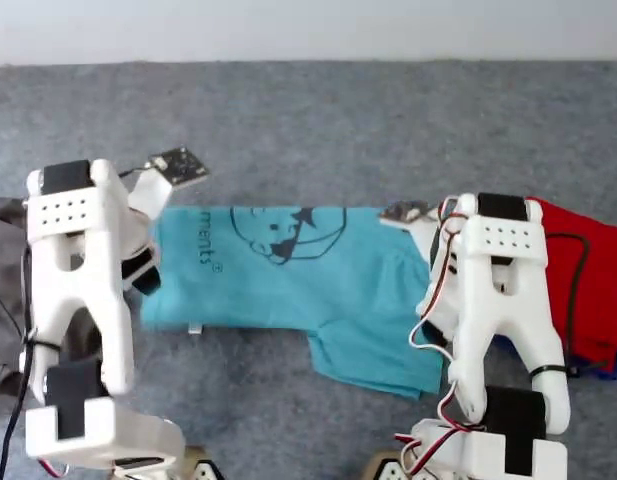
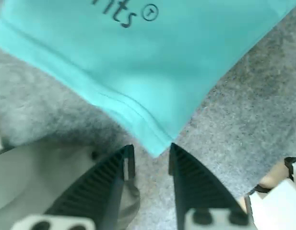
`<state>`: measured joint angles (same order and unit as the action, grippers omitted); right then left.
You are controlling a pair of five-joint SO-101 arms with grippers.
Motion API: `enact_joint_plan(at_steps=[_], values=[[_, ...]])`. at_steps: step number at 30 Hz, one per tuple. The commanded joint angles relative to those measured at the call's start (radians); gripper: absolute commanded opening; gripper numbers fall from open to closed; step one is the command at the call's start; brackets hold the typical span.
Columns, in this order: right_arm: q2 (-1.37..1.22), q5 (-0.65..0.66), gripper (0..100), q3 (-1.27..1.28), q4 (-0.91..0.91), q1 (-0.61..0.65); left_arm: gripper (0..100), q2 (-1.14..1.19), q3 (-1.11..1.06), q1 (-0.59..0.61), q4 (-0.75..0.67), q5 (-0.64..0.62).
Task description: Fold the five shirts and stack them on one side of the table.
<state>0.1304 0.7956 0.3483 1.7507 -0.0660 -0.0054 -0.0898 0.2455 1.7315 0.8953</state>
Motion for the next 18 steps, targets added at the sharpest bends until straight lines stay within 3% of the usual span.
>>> enact_joint_plan(at_steps=[1,7,12,15,17,18], values=[[0.042,-0.008,21.4,-0.104,0.030,-0.013,15,-0.120,0.005,0.003,0.014,-0.006],[0.041,-0.060,21.3,-0.204,-0.122,-0.013,14,-0.229,0.005,0.002,0.005,-0.044],[0.004,-0.245,19.5,-0.195,-0.390,0.002,9,-0.232,0.002,-0.006,-0.144,-0.275],[-0.079,-0.287,8.7,-0.196,-0.521,0.036,1,-0.180,-0.031,-0.008,-0.284,-0.422],[-0.148,-0.285,0.3,-0.198,-0.615,0.054,2,-0.121,-0.058,-0.008,-0.362,-0.503],[-0.183,-0.285,0.9,-0.198,-0.661,0.061,2,-0.083,-0.065,-0.008,-0.396,-0.539]])
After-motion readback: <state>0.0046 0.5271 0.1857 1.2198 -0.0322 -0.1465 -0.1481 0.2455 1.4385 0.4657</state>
